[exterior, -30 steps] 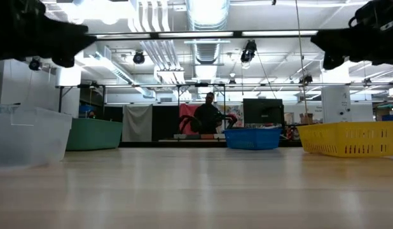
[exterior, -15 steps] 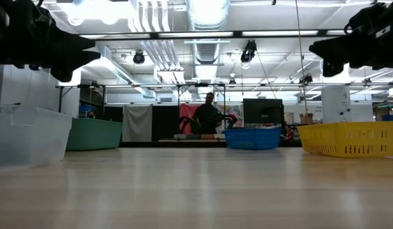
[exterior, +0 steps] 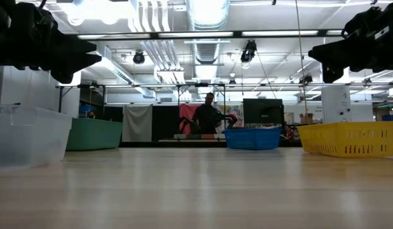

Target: Sort rubber bands into baskets

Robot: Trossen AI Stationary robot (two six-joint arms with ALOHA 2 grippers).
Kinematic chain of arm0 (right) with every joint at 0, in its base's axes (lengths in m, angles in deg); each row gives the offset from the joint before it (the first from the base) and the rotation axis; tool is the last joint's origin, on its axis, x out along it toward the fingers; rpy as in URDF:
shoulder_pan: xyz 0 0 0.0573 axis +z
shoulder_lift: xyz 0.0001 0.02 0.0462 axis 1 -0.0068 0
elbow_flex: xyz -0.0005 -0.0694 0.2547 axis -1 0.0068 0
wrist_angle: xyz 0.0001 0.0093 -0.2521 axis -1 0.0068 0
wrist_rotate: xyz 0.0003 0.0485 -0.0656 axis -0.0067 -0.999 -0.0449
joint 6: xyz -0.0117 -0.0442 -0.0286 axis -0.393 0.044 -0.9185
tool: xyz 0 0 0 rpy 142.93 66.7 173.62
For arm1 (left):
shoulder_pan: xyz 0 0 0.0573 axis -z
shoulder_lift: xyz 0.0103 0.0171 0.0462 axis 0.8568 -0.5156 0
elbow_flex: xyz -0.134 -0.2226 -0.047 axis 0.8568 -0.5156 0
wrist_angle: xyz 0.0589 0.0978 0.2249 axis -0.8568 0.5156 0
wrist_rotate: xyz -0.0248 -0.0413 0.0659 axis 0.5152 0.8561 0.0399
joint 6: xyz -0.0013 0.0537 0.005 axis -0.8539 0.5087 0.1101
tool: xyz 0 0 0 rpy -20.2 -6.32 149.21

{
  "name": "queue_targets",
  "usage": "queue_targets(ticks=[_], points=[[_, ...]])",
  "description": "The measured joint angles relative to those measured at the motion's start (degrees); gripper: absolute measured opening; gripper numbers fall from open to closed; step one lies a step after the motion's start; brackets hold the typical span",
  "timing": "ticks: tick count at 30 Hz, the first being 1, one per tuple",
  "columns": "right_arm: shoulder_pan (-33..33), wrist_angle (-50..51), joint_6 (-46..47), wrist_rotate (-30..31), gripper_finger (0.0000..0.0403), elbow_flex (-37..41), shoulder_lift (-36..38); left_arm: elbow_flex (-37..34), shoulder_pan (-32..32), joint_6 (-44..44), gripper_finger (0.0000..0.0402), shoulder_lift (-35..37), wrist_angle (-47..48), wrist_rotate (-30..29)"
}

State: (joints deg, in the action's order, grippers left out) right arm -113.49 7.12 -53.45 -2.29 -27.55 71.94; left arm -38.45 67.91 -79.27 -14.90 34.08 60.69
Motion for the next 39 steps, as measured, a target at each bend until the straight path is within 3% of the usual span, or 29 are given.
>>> queue_targets(ticks=[39], points=[[0.0,0.0,-0.01,0.04,0.0043,0.07,0.02,0.0,0.0,-0.01,0.0175,-3.63,0.0,0.0]])
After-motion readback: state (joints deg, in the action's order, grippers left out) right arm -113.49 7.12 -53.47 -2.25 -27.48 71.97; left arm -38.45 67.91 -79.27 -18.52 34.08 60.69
